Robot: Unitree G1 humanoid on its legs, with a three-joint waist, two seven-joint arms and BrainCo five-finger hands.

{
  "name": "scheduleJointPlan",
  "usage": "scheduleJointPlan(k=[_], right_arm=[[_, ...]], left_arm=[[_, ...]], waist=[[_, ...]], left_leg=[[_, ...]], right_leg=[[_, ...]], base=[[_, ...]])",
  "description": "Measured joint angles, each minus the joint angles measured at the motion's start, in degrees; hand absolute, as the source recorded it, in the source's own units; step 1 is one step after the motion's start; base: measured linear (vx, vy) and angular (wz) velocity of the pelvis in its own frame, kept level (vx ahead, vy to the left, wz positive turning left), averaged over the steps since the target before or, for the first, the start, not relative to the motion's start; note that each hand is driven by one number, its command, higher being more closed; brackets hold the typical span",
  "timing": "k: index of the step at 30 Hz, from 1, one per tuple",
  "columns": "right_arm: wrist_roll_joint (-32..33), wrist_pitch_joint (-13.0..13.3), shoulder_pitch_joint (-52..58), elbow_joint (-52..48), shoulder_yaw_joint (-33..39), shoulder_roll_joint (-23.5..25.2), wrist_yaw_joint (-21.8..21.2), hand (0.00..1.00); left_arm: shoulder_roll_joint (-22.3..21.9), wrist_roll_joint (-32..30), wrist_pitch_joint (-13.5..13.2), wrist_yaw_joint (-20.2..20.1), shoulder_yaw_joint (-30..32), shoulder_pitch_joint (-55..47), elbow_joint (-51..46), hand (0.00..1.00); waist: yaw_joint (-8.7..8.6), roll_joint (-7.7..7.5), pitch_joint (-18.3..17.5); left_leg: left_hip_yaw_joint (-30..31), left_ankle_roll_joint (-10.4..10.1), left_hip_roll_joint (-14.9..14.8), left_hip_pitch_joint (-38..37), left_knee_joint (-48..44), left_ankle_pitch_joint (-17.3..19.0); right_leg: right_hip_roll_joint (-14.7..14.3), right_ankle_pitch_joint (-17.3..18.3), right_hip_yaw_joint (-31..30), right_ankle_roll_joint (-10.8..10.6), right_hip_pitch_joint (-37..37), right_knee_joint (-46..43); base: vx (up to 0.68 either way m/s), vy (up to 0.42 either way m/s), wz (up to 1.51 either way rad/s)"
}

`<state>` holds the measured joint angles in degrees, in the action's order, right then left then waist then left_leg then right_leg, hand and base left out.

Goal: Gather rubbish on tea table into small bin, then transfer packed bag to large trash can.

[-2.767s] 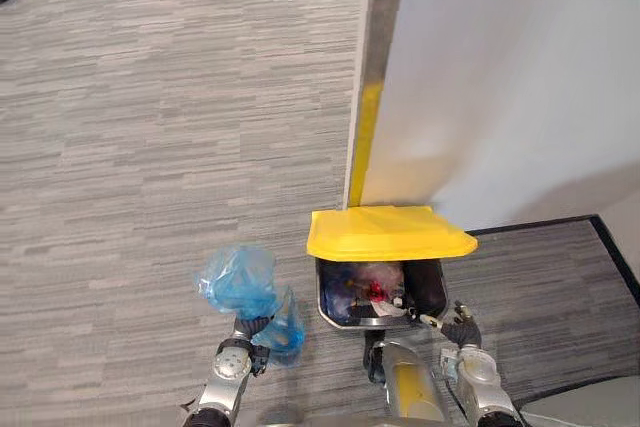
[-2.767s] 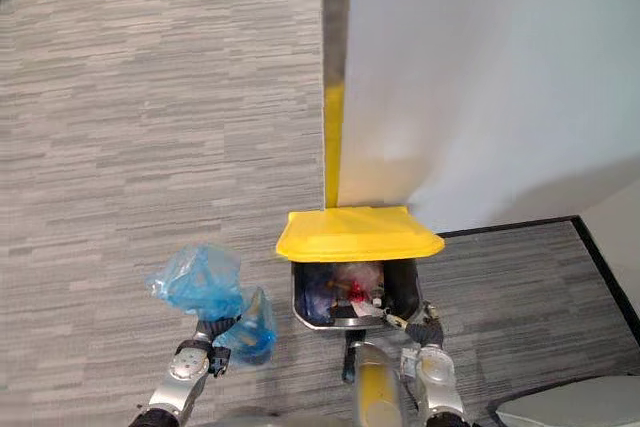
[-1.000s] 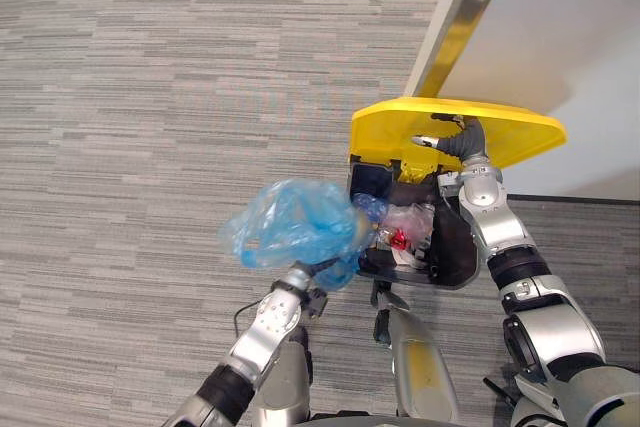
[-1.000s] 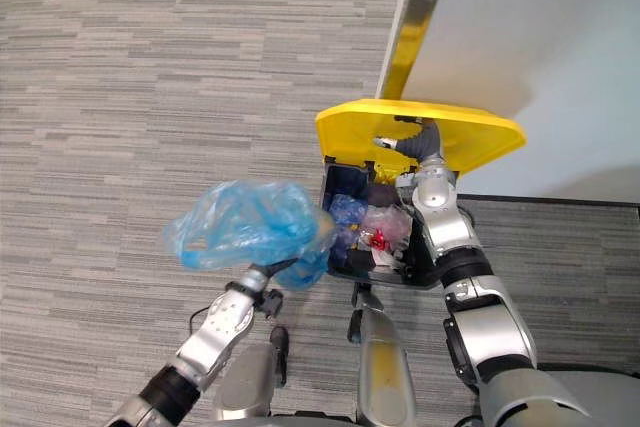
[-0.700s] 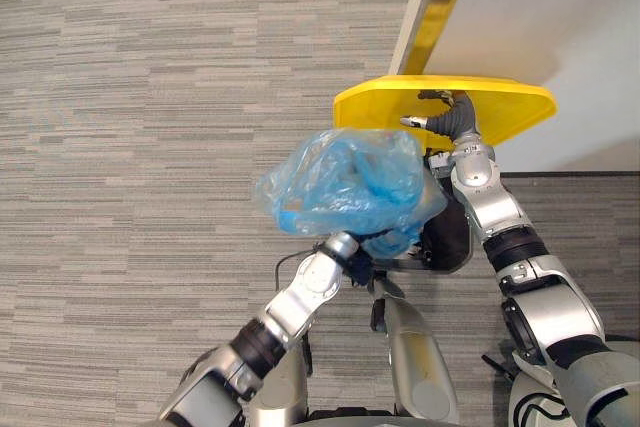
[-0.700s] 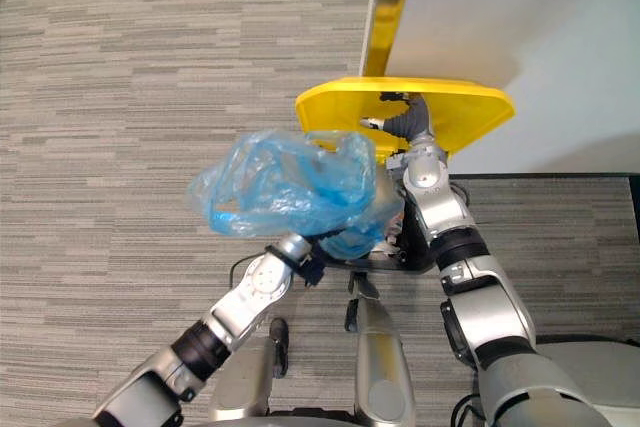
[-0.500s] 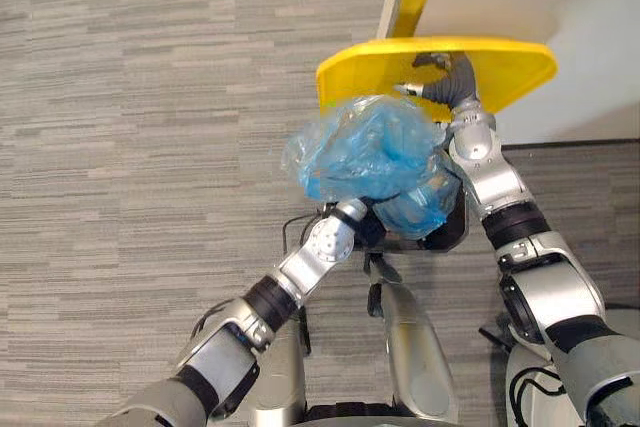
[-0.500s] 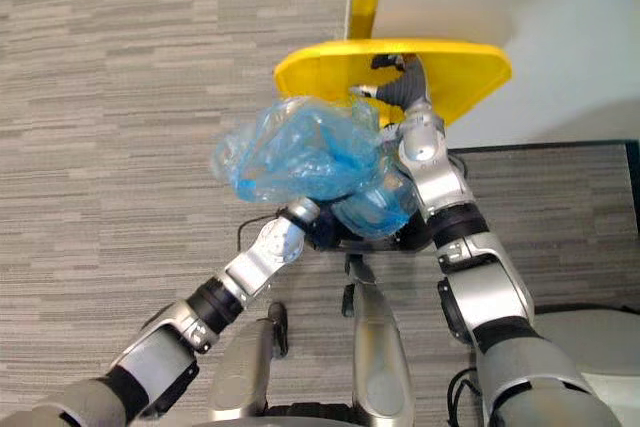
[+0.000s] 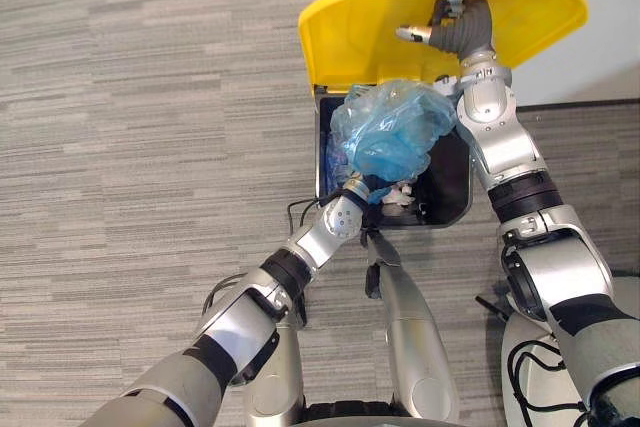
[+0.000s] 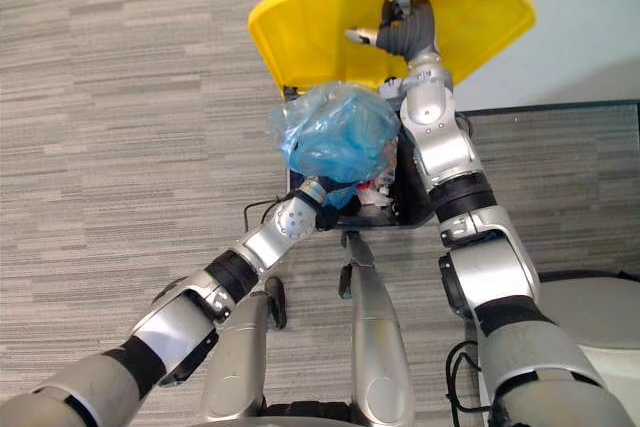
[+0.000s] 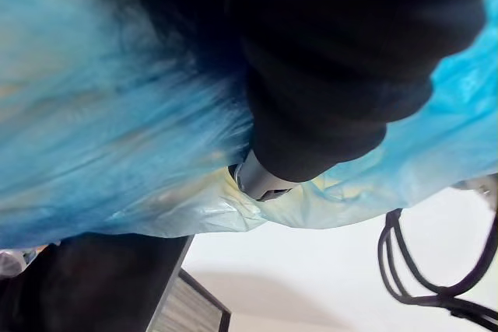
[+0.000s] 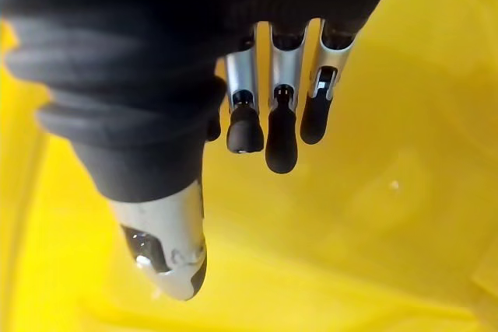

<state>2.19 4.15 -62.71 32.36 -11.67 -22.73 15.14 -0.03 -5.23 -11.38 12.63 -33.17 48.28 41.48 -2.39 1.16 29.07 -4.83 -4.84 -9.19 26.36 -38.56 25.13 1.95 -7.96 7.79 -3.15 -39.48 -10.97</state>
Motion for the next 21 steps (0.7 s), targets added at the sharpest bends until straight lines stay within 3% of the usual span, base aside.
scheduleJointPlan(k=[7, 15, 16, 21], right_arm=[[0.0, 0.1, 0.0, -11.4, -1.1, 1.7, 1.5, 0.0], [0.0, 2.1, 0.0, -19.1, -2.6, 2.9, 2.2, 0.0], [0.0, 2.3, 0.0, -20.5, -2.6, 2.9, 2.4, 0.0], [0.0, 3.3, 0.0, -21.4, -2.8, 2.9, 2.7, 0.0]], left_arm=[[-1.0, -7.1, 1.4, 0.1, 4.5, 2.5, 3.6, 1.0], [-1.7, -13.6, 5.1, 1.4, 10.8, 2.8, 6.4, 1.0], [-1.7, -13.6, 5.7, 1.5, 11.3, 2.8, 6.4, 0.0], [-2.7, -14.7, 6.6, 1.8, 13.8, 2.8, 6.3, 0.0]], waist=[[-0.15, -0.26, 0.5], [0.1, -0.24, 0.5], [0.09, -0.24, 0.5], [0.11, -0.24, 0.5]], left_leg=[[-2.1, 0.5, -2.0, 7.8, -7.3, 2.5], [-2.4, 0.7, -2.6, 13.6, -10.7, 3.2], [-2.5, 0.7, -2.7, 14.5, -11.0, 3.2], [-2.6, 0.8, -3.1, 15.9, -12.4, 3.7]], right_leg=[[-0.5, -0.6, -0.5, 0.8, -6.8, -3.4], [-0.4, -0.7, -0.6, 0.9, -12.1, -5.1], [-0.4, -0.7, -0.7, 0.9, -13.0, -5.4], [-0.5, -0.5, -0.7, 1.0, -14.5, -6.9]], base=[[0.0, -0.015, -0.11], [0.0, -0.019, -0.01], [0.03, -0.047, -0.05], [0.03, -0.024, -0.02]])
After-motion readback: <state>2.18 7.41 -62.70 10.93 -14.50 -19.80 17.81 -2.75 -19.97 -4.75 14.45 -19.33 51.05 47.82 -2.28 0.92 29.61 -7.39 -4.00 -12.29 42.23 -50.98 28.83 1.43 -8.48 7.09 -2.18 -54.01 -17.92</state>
